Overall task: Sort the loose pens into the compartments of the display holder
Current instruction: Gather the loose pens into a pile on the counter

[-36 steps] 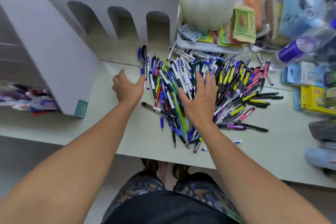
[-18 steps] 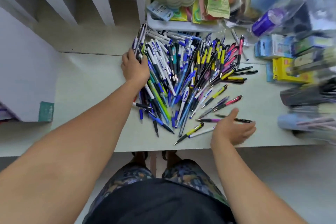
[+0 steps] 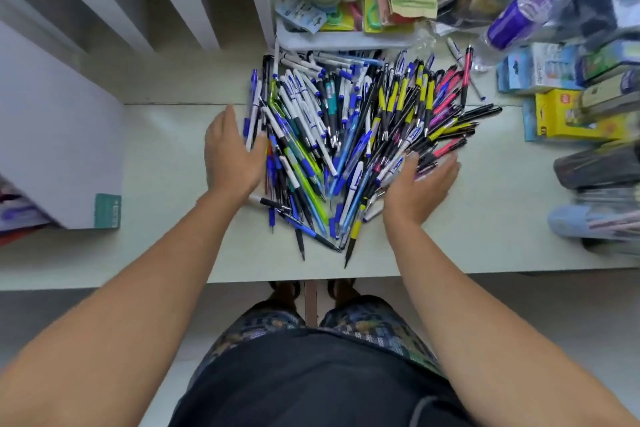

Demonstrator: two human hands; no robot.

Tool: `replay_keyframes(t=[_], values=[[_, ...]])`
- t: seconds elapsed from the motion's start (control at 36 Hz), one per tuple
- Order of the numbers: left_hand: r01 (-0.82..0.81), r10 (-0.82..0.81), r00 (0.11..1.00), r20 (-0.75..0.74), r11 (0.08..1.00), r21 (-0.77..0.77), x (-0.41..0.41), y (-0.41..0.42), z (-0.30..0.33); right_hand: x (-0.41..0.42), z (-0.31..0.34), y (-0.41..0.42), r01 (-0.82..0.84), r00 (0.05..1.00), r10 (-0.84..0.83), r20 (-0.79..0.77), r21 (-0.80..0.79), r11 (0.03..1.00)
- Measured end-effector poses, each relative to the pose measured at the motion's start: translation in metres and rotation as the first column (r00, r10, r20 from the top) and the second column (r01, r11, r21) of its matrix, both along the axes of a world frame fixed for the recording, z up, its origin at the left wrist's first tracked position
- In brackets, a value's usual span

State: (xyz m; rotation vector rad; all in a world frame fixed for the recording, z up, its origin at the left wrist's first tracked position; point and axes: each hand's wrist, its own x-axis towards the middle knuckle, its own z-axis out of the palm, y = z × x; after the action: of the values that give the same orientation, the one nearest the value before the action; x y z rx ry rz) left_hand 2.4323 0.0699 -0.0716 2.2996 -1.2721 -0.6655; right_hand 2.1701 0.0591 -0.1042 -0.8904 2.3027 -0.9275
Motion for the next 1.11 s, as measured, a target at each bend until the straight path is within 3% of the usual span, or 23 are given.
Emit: replay_keyframes(t=[0.08,0.14,0.19,0.28,0.42,0.53,0.61,0.69,0.78,0.92,1.0,1.11], values=[[-0.258,0.247,0.962,0.117,0.962,0.093,0.0,0.046,0.003,-0.005,-0.004,0.043,0.08,0.997,-0.082,0.017,0.086,0.993],[-0.442,0.449,0.893,0.018,0.869,0.221,-0.012,0.072,0.001,0.002,-0.009,0.068,0.081,0.993,-0.091,0.072,0.127,0.989],[-0.498,0.542,0.832,-0.113,0.822,0.275,-0.025,0.089,-0.006,0.013,-0.012,0.079,0.003,0.998,-0.011,0.059,0.137,0.991],[-0.442,0.482,0.842,-0.241,0.873,0.205,-0.039,0.09,-0.013,0.029,-0.015,0.064,-0.028,0.999,0.03,-0.012,0.125,0.992],[-0.344,0.407,0.811,-0.42,0.913,0.219,-0.058,0.064,-0.005,0.051,-0.011,0.016,0.132,0.991,-0.132,-0.002,0.024,0.991],[-0.29,0.37,0.804,-0.466,0.928,0.235,-0.058,0.06,-0.005,0.056,-0.009,-0.017,0.213,0.977,-0.212,0.036,-0.028,0.977],[-0.231,0.306,0.848,-0.432,0.948,0.218,-0.055,0.065,-0.001,0.049,0.0,-0.026,0.224,0.97,-0.222,0.094,-0.011,0.975],[-0.206,0.284,0.913,-0.294,0.941,0.269,-0.058,0.071,0.003,0.043,0.016,-0.016,0.106,0.992,-0.102,0.067,-0.056,0.993],[-0.246,0.318,0.921,-0.225,0.922,0.298,-0.062,0.074,0.002,0.049,0.033,0.01,-0.184,0.983,0.185,-0.006,-0.122,0.975],[-0.29,0.355,0.913,-0.199,0.911,0.295,-0.064,0.068,0.001,0.054,0.047,0.05,-0.677,0.734,0.667,-0.128,-0.223,0.702],[-0.321,0.389,0.898,-0.203,0.898,0.303,-0.063,0.054,0.004,0.055,0.046,0.057,-0.758,0.65,0.752,-0.113,-0.174,0.629],[-0.287,0.373,0.9,-0.226,0.897,0.336,-0.067,0.03,0.004,0.063,0.041,0.053,-0.745,0.666,0.744,-0.046,-0.081,0.662]])
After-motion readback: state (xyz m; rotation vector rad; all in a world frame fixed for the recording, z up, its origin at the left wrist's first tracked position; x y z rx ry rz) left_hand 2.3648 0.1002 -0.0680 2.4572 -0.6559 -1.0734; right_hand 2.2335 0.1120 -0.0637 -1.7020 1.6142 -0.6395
